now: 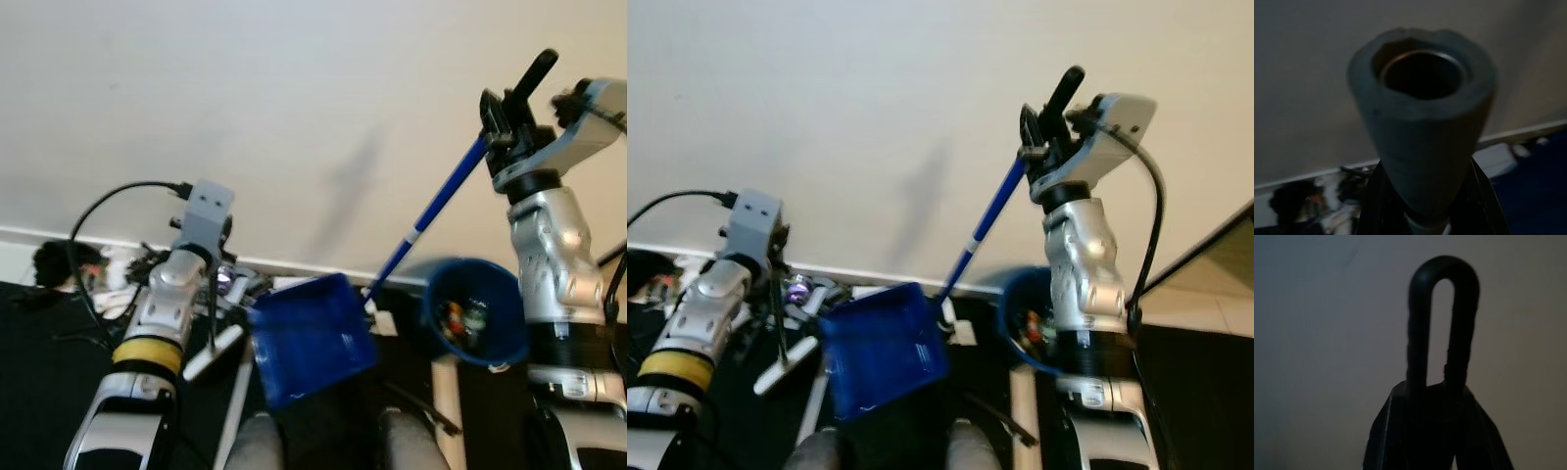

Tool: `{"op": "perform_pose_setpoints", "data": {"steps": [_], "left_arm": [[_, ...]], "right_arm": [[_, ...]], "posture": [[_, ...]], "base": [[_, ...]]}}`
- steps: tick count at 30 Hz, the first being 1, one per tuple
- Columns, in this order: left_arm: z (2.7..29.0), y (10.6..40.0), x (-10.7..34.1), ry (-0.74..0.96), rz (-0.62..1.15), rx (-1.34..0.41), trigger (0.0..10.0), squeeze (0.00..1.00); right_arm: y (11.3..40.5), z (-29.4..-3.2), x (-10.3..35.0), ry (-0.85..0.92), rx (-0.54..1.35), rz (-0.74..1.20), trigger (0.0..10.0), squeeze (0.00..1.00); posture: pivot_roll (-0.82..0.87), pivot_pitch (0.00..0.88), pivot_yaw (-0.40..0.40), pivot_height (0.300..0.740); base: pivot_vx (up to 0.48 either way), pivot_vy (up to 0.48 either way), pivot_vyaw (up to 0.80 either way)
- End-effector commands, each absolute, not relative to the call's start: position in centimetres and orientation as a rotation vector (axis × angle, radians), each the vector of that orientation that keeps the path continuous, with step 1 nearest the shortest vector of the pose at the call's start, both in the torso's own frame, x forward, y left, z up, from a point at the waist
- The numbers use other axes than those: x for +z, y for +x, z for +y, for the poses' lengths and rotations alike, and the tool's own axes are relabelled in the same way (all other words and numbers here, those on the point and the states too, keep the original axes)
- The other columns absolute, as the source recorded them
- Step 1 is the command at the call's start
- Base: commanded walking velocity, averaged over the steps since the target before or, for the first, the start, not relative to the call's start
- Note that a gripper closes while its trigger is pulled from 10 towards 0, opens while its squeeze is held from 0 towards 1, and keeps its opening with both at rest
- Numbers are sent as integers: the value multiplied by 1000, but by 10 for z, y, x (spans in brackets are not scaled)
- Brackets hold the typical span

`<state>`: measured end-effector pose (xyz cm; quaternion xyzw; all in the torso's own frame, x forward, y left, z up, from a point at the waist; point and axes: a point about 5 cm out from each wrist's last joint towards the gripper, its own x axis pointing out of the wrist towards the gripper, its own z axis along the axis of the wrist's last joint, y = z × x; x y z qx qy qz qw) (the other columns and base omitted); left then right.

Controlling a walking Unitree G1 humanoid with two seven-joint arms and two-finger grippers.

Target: Sweep floor

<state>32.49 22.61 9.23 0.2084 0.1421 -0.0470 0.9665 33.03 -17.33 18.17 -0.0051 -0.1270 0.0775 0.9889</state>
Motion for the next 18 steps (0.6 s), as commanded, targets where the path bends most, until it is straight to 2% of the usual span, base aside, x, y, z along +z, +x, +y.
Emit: {"op": "perform_pose_setpoints", "data": {"steps": [1,4,8,10,18], "left_arm": [[233,330,109,525,233,-75,10000,0],[233,331,112,523,225,-74,10000,0],[226,330,109,501,224,-94,10000,0],[224,329,107,490,225,-101,10000,0],[211,323,89,437,272,-150,10000,0]], "right_arm": [[327,-187,175,-175,99,-253,10000,0],[324,-191,160,-219,61,-203,10000,0],[306,-216,102,-281,-109,-8,10000,0],[302,-221,93,-275,-141,20,10000,0],[284,-235,60,-204,-256,117,10000,0]], "posture": [[107,0,-38,740],[108,0,-38,740],[108,0,-35,740],[108,0,-35,740],[104,0,-33,740]], "base": [[0,480,0],[0,480,0],[0,480,0],[0,480,0],[0,0,0]]}}
